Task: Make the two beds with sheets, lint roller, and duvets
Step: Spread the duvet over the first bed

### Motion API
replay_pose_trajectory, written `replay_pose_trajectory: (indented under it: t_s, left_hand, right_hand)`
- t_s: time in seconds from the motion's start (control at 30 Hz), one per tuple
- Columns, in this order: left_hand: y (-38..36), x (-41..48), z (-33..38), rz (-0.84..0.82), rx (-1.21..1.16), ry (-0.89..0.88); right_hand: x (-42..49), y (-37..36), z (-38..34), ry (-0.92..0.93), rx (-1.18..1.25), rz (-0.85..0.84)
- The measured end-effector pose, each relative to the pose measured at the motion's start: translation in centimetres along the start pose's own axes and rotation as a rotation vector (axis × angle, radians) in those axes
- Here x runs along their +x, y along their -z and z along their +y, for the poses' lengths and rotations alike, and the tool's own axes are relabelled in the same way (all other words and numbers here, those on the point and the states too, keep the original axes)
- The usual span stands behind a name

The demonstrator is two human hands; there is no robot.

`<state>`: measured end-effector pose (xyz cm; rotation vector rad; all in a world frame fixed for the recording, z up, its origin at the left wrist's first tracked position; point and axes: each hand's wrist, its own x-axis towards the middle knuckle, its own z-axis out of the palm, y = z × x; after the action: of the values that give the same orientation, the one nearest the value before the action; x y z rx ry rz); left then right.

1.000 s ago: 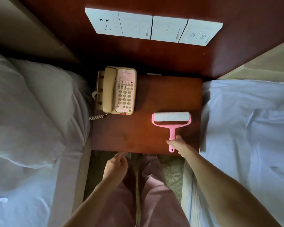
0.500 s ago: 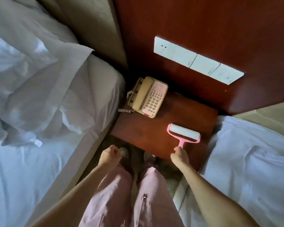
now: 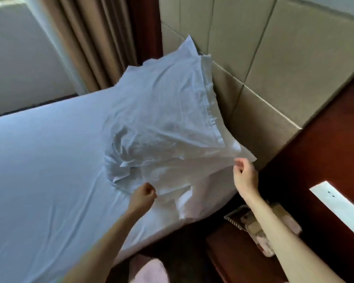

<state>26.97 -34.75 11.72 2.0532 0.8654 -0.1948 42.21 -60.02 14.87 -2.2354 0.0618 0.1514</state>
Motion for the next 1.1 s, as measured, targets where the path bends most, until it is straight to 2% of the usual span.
replay_pose_trajectory:
  t_s: [0.07,0.13,0.27,0.33,0.43,0.5,0.6,0.67,0.77,0.83,0.9,1.0,1.1]
  left_hand:
    - [4.5,3.4,0.3,0.051,-0.06,-0.04]
    - [8.9,6.8,0.5,0.097,-0.091,-0.068]
    - [16.2,12.3,0.3,0.138,-0.101,-0.081]
    - [18.6,14.5,0.3,0.138,-0.103,-0.069]
    - [20.0,16.5,0.3,0.01,-0.123,0.002]
    - [19.9,17.4,0.0,-0.13,-0.182,0.156]
    - [19.0,18.1,-1.4,-0.416,-0.446,0.507]
    - [18.0,18.6,-2.1,-0.511,-0.708,0.659]
    - [16.7,19.8,-1.9,-0.386,-1.296,0.841]
    - [16.6,20.9,-1.2,-0.29,-1.491,0.885]
    - [16.9,22.0,-0.1,-0.277,-1.467,0.865]
    - [17.1,23.7,1.8,-0.29,-1.3,0.779]
    - [18.4,26.6,2.9,-0.129,-1.142,0.582]
  right_hand:
    - [2.8,-1.0,-6.4,0.104,0.077,0.155]
    - [5.3,-2.5,-11.7,0.139,0.12,0.217]
    - [9.3,-6.3,-19.0,0.133,0.011,0.09]
    - [10.5,-8.5,-20.6,0.05,-0.039,0.027]
    - [11.3,-10.8,-20.5,-0.086,-0.146,-0.009]
    - [12.2,-11.5,-20.4,-0.123,-0.172,0.017]
    - [14.5,-11.6,-21.2,-0.145,-0.163,0.05]
    - [16.0,-11.4,-22.2,-0.141,-0.171,0.051]
    - [17.9,-11.1,-23.8,-0.124,-0.18,0.031]
    - [19.1,-11.1,-24.2,-0.124,-0.155,0.016]
    - [20.3,-11.1,-24.1,-0.139,-0.117,0.022]
    - [21.9,-10.9,-23.9,-0.193,-0.116,0.01]
    - [23.2,-10.7,-25.1,-0.235,-0.032,-0.098]
